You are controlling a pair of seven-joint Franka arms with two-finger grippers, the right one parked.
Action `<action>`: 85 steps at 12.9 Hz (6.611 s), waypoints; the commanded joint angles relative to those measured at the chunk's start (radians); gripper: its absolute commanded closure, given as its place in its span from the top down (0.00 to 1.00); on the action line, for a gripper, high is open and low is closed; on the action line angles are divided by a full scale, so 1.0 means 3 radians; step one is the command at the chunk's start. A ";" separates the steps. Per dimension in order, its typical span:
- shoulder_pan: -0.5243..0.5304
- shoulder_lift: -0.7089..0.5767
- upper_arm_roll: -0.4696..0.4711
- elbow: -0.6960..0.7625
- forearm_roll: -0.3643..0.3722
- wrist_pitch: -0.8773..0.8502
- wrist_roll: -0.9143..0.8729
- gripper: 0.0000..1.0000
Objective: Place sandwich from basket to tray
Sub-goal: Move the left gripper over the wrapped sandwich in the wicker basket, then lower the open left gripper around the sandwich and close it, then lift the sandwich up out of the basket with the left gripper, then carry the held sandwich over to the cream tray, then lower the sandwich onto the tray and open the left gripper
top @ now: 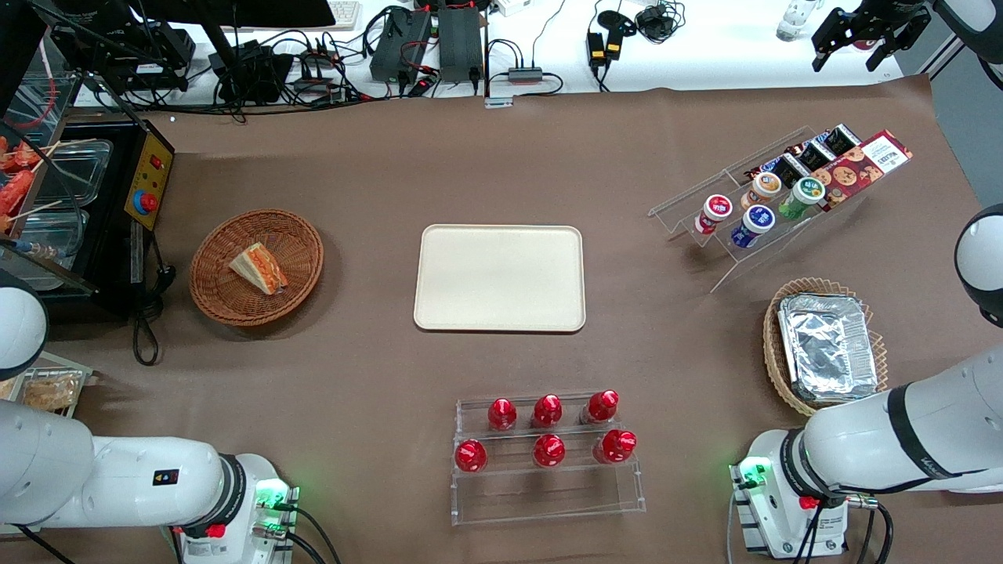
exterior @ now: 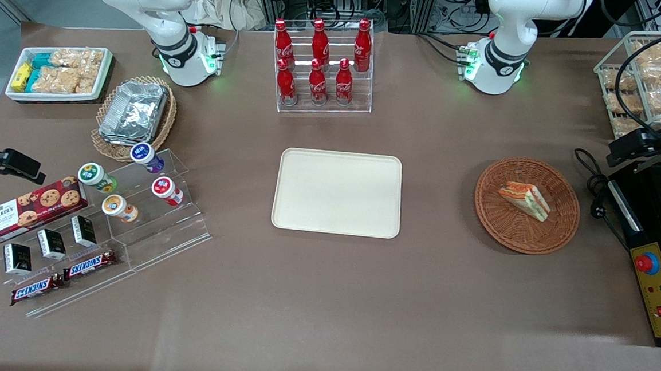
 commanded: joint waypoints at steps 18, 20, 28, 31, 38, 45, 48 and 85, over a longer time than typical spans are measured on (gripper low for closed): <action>0.0060 -0.0544 -0.0022 -0.2688 0.0095 0.2203 -0.3123 1.00; 0.0060 -0.0427 -0.0017 -0.2790 0.0090 0.2367 -0.3201 1.00; 0.0060 -0.0038 -0.0017 -0.3445 0.0085 0.3645 -0.3416 1.00; 0.0060 0.0080 -0.0012 -0.3547 0.0085 0.3881 -0.3416 1.00; 0.0060 0.0137 -0.0012 -0.3537 0.0085 0.3958 -0.3380 0.00; 0.0050 -0.0584 -0.0052 -0.2921 0.0095 0.2602 -0.2681 0.00; 0.0050 -0.0488 -0.0236 -0.1630 0.0085 0.1013 -0.2445 0.00; -0.0170 0.1140 -0.2262 -0.1592 0.1109 0.2565 -0.2751 1.00</action>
